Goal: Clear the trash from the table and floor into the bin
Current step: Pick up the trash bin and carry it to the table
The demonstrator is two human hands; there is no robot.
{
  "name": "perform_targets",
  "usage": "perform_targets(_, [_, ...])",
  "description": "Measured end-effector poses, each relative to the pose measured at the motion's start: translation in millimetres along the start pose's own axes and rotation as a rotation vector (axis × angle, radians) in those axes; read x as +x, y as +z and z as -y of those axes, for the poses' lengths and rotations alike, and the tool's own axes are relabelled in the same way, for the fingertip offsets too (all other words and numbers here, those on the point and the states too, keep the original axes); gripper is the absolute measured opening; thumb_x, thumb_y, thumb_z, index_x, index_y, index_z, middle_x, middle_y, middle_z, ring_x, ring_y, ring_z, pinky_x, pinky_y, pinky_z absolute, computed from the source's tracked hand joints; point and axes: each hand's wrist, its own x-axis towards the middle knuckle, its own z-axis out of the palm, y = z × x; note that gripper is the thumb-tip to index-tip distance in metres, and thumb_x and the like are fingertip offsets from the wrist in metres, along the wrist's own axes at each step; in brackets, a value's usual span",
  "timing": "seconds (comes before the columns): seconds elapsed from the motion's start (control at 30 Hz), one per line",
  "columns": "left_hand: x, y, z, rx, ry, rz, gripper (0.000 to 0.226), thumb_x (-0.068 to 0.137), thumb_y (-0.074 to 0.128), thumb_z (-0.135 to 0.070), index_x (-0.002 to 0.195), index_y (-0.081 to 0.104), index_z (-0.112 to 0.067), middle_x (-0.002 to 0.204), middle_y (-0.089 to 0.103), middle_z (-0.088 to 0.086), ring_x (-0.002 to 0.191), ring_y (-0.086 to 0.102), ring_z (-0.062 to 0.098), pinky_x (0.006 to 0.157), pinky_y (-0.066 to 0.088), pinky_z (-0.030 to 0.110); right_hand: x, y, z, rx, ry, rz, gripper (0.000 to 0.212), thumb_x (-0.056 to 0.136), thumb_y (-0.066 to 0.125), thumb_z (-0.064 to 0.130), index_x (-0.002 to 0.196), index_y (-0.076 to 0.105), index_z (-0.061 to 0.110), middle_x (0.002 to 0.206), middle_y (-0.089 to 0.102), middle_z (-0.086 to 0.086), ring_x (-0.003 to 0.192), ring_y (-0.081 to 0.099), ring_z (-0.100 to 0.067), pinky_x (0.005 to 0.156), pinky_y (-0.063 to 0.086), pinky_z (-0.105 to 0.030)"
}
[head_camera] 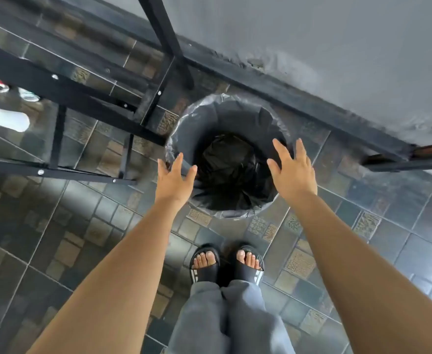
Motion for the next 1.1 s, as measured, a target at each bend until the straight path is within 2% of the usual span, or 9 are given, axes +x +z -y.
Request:
perform_targets(0.17, [27, 7, -1, -0.166, -0.021, -0.033, 0.055, 0.1, 0.045, -0.05, 0.153, 0.032, -0.042, 0.165, 0.008, 0.013, 0.15, 0.02, 0.029, 0.115, 0.026, 0.043, 22, 18, 1, 0.175, 0.066, 0.016, 0.048, 0.102, 0.035, 0.046, 0.149, 0.026, 0.043, 0.161, 0.014, -0.01, 0.14, 0.035, -0.033, 0.106, 0.038, -0.047])
perform_targets(0.23, [31, 12, 2, -0.242, -0.014, -0.074, 0.053, 0.1, 0.046, -0.048, 0.152, 0.035, -0.04, 0.164, 0.013, 0.013, 0.152, 0.014, 0.027, 0.117, 0.024, 0.045, 23, 23, 1, 0.243, 0.088, 0.004, 0.047, 0.101, 0.037, 0.046, 0.148, 0.029, 0.044, 0.158, 0.022, -0.01, 0.133, 0.044, -0.033, 0.104, 0.041, -0.045])
perform_targets(0.3, [33, 16, 6, -0.31, -0.002, -0.108, 0.051, 0.101, 0.046, -0.047, 0.151, 0.037, -0.04, 0.164, 0.018, 0.008, 0.153, 0.01, 0.023, 0.118, 0.021, 0.046, 22, 26, 2, 0.309, 0.103, -0.028, 0.047, 0.1, 0.04, 0.046, 0.147, 0.032, 0.044, 0.155, 0.028, -0.009, 0.131, 0.046, -0.032, 0.107, 0.041, -0.045])
perform_targets(0.4, [29, 16, 8, -0.357, 0.01, -0.142, 0.051, 0.1, 0.045, -0.049, 0.149, 0.039, -0.042, 0.161, 0.027, 0.006, 0.15, 0.021, 0.024, 0.119, 0.024, 0.049, 13, 27, 3, 0.369, 0.117, -0.055, 0.047, 0.099, 0.043, 0.047, 0.145, 0.034, 0.046, 0.153, 0.032, -0.006, 0.131, 0.046, -0.029, 0.107, 0.04, -0.043])
perform_targets(0.53, [13, 2, 5, -0.338, -0.008, -0.153, 0.05, 0.099, 0.046, -0.05, 0.148, 0.041, -0.042, 0.159, 0.031, 0.005, 0.148, 0.025, 0.024, 0.118, 0.027, 0.05, -7, 11, 8, 0.393, 0.115, -0.055, 0.045, 0.098, 0.046, 0.047, 0.143, 0.037, 0.049, 0.154, 0.032, -0.006, 0.131, 0.046, -0.027, 0.107, 0.04, -0.044])
perform_targets(0.67, [-21, -22, -7, -0.35, -0.028, -0.164, 0.05, 0.097, 0.048, -0.054, 0.146, 0.044, -0.044, 0.155, 0.037, 0.006, 0.143, 0.036, 0.027, 0.115, 0.032, 0.052, -38, -27, 23, 0.405, 0.109, -0.059, 0.045, 0.098, 0.048, 0.044, 0.142, 0.038, 0.049, 0.156, 0.028, -0.003, 0.133, 0.044, -0.026, 0.106, 0.038, -0.039])
perform_targets(0.83, [-88, -70, -29, -0.368, -0.016, -0.175, 0.05, 0.095, 0.047, -0.055, 0.144, 0.046, -0.044, 0.151, 0.041, 0.005, 0.142, 0.037, 0.027, 0.113, 0.034, 0.054, -97, -95, 49, 0.398, 0.086, -0.072, 0.046, 0.099, 0.049, 0.04, 0.143, 0.038, 0.047, 0.16, 0.021, -0.001, 0.14, 0.036, -0.026, 0.108, 0.036, -0.037])
perform_targets(1.1, [-216, -168, -69, -0.421, -0.002, -0.229, 0.054, 0.093, 0.042, -0.062, 0.142, 0.052, -0.041, 0.149, 0.046, 0.001, 0.135, 0.046, 0.025, 0.113, 0.035, 0.051, -213, -203, 93, 0.414, 0.026, -0.113, 0.044, 0.098, 0.05, 0.039, 0.141, 0.041, 0.047, 0.159, 0.022, 0.0, 0.137, 0.039, -0.025, 0.107, 0.038, -0.037])
